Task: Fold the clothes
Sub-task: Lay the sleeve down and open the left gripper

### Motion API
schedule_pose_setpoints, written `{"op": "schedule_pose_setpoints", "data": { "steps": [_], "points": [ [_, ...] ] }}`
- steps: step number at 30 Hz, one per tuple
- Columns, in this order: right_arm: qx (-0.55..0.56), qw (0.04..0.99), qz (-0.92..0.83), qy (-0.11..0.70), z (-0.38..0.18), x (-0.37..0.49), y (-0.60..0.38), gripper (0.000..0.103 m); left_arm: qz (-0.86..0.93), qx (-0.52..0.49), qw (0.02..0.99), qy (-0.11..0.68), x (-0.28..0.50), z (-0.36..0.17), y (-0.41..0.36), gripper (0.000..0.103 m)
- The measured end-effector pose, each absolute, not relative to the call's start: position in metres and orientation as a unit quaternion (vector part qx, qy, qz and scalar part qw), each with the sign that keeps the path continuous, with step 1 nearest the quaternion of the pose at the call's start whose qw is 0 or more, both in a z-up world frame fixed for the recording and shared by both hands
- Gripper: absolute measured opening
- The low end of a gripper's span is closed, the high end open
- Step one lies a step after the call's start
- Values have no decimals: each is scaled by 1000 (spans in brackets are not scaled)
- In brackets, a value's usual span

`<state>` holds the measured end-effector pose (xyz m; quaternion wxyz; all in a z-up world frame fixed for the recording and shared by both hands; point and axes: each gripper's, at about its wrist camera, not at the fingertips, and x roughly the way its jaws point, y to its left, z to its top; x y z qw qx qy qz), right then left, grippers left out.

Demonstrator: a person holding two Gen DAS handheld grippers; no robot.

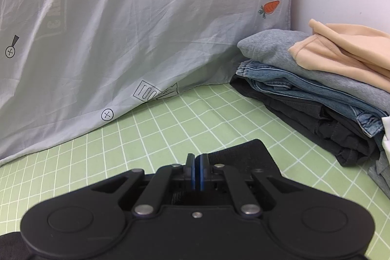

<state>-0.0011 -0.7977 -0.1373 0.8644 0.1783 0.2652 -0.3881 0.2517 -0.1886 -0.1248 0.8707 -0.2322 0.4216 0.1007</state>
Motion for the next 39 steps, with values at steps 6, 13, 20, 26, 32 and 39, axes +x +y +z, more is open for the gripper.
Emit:
{"op": "schedule_pose_setpoints", "data": {
  "steps": [6,13,20,26,32,39],
  "points": [
    [128,858,-401,295,-137,17,-785,90,99,-201,877,426,252,-128,-202,33],
    [86,877,-319,350,-149,4,-715,103,39,-82,897,432,202,-121,-248,79],
    [73,886,-247,385,-169,-2,-655,103,-42,-17,881,471,156,-136,-302,81],
    [23,893,-180,412,-174,33,-638,103,-116,54,866,483,156,-148,-354,84],
    [33,890,-162,426,-185,89,-648,103,-107,98,872,468,188,-156,-384,84],
    [88,895,-207,386,-169,97,-671,103,-28,51,877,477,224,-155,-358,84]
  ]
}}
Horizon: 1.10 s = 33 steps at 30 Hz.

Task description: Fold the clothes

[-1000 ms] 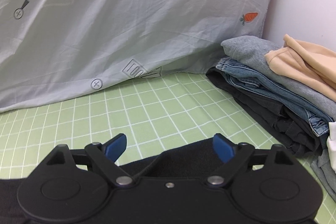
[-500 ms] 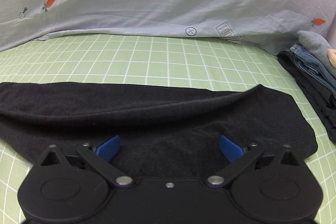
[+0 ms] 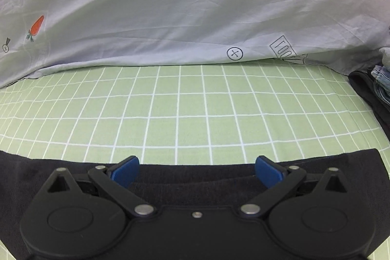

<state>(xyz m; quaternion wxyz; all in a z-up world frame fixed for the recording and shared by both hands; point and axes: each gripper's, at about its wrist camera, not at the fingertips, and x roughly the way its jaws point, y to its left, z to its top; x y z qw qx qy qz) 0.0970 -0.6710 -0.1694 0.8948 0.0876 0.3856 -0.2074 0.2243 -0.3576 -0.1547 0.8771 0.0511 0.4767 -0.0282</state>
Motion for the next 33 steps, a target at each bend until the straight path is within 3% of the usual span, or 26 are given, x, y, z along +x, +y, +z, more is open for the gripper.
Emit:
{"op": "schedule_pose_setpoints", "data": {
  "steps": [17,22,25,27,29,30,31,32,33],
  "points": [
    [68,853,-332,396,-182,26,-767,103,57,64,879,469,254,-164,-275,84],
    [60,848,-353,391,-180,26,-802,103,52,67,883,462,272,-167,-257,90],
    [73,851,-340,394,-182,29,-813,98,56,61,884,459,277,-168,-255,88],
    [73,854,-329,397,-184,32,-813,73,57,39,886,459,277,-167,-254,79],
    [66,858,-319,398,-186,35,-810,59,54,25,888,456,277,-166,-254,53],
    [57,861,-313,397,-184,37,-806,43,52,24,889,455,276,-166,-256,46],
    [48,862,-311,397,-183,38,-802,36,49,27,890,453,276,-166,-259,31],
    [37,863,-311,396,-182,39,-798,31,46,30,890,452,276,-166,-262,8],
    [27,866,-311,392,-179,39,-793,20,44,37,891,450,275,-166,-265,7]
  ]
}}
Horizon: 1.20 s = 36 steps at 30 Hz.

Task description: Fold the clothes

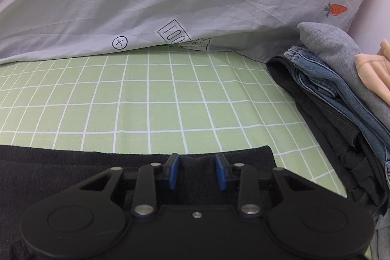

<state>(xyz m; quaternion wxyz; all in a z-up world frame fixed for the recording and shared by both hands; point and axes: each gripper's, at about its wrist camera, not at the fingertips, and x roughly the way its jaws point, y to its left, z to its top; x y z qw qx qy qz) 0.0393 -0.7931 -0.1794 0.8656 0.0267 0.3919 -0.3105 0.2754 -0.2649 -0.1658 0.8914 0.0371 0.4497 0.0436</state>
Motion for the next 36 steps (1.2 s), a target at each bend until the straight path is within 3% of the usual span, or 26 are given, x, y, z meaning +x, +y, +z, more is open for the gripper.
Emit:
{"op": "schedule_pose_setpoints", "data": {
  "steps": [1,2,13,19,20,21,24,26,28,30,36],
  "points": [
    [22,868,-311,386,-177,39,-789,9,42,50,892,447,275,-167,-268,6],
    [21,870,-312,381,-174,38,-787,6,40,56,893,444,274,-167,-269,6],
    [52,890,-337,303,-138,30,-798,5,43,-21,917,395,270,-125,-250,5],
    [72,888,-345,295,-150,44,-806,7,60,-28,912,404,282,-136,-250,6],
    [77,883,-348,307,-154,47,-807,14,62,-27,909,412,283,-139,-250,7],
    [78,875,-354,321,-158,51,-806,37,64,-25,905,421,283,-143,-250,10],
    [62,871,-358,330,-160,51,-793,72,70,-19,894,442,282,-153,-249,24],
    [50,872,-352,336,-161,48,-780,88,78,-9,897,436,273,-149,-247,48],
    [47,873,-342,346,-163,44,-768,92,91,-16,897,432,266,-146,-240,64],
    [49,870,-334,358,-169,39,-757,95,102,-31,895,433,258,-144,-231,69],
    [97,852,-358,370,-184,18,-735,98,130,-71,887,436,235,-143,-207,69]
  ]
}}
